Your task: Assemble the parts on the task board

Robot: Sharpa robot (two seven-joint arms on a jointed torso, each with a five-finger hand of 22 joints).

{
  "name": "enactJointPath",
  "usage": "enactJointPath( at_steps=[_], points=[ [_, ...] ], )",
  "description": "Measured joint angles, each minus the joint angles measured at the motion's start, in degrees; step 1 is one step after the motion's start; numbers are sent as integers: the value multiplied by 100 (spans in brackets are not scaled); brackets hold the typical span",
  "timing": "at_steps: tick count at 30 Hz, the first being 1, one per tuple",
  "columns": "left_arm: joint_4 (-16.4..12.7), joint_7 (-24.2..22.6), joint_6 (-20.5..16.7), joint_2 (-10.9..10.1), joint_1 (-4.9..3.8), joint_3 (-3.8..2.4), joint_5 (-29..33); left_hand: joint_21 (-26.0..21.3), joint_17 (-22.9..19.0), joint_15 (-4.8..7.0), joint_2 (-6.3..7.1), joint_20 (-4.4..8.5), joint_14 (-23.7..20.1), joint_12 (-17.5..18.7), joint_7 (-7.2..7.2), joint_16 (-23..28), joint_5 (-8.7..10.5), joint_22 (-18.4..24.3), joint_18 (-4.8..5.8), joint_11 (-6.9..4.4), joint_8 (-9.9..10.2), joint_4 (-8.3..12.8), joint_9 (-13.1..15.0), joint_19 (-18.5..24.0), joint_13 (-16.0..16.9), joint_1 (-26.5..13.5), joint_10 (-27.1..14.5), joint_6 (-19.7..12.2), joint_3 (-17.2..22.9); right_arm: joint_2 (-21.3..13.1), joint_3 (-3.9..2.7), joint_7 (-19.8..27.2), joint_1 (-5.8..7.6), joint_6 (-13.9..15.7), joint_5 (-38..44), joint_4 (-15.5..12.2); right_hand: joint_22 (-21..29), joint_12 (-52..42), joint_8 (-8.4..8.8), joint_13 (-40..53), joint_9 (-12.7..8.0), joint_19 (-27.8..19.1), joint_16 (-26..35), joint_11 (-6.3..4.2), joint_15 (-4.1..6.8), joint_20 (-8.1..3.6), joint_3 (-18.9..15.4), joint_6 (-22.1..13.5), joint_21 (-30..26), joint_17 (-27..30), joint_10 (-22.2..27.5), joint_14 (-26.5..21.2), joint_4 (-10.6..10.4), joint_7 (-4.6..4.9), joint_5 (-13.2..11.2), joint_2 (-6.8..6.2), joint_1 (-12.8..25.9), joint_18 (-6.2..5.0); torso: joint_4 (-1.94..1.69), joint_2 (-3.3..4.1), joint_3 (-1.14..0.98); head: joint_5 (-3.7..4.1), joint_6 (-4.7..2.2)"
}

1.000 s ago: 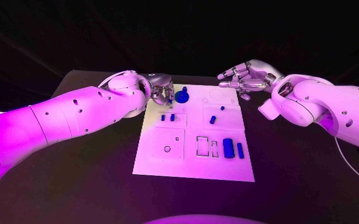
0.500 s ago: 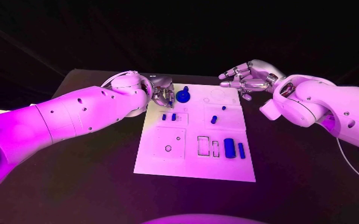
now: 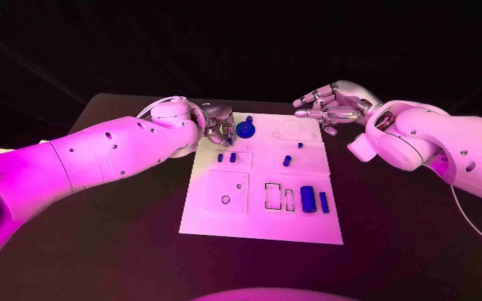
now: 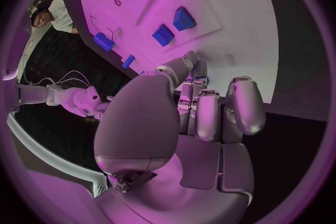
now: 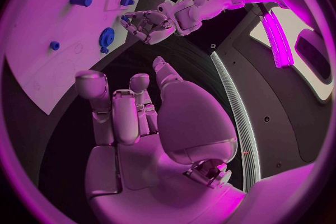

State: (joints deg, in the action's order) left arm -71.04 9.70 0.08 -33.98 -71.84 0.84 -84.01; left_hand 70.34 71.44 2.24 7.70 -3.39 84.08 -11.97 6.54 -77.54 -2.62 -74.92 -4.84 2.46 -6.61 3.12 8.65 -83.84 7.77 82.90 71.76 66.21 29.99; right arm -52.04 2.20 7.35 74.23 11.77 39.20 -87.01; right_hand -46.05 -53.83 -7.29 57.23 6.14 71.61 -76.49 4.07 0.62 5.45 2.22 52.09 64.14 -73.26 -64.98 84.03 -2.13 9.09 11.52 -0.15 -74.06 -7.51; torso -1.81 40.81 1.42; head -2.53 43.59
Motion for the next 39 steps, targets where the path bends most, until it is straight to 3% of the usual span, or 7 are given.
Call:
enactJointPath(
  at_steps=[29,34,39],
  points=[
    [47,-46,122,54,-5,16,-55,-58,-60,0,61,0,0,72,2,30,0,0,-1,-8,33,14,-3,0,32,-125,8,-4,14,8,0,-4,0,-30,2,66,14,0,-23,0,-2,0,0,0,0,0,0,0,-22,0,0,0,0,0,0,0,0,0,-4,-1,7,18,6],
    [82,-50,142,70,0,35,-56,-209,-180,-72,201,-52,-9,278,98,124,-1,0,-2,122,274,3,-123,-9,-43,-293,-267,-387,4,12,0,-7,0,-42,2,65,19,0,-23,-6,-2,0,24,0,0,0,0,0,-22,6,0,0,0,0,0,0,0,0,-3,2,7,19,16],
    [103,-58,155,78,5,41,-55,-257,-236,-113,256,-72,-9,342,124,163,-1,1,-2,152,288,-10,-162,11,-70,-347,-338,-490,-9,12,0,-9,0,-48,2,61,25,0,-23,-13,3,0,34,0,0,0,0,0,-22,10,0,0,0,0,0,0,0,0,-3,2,5,21,24]
  ],
)
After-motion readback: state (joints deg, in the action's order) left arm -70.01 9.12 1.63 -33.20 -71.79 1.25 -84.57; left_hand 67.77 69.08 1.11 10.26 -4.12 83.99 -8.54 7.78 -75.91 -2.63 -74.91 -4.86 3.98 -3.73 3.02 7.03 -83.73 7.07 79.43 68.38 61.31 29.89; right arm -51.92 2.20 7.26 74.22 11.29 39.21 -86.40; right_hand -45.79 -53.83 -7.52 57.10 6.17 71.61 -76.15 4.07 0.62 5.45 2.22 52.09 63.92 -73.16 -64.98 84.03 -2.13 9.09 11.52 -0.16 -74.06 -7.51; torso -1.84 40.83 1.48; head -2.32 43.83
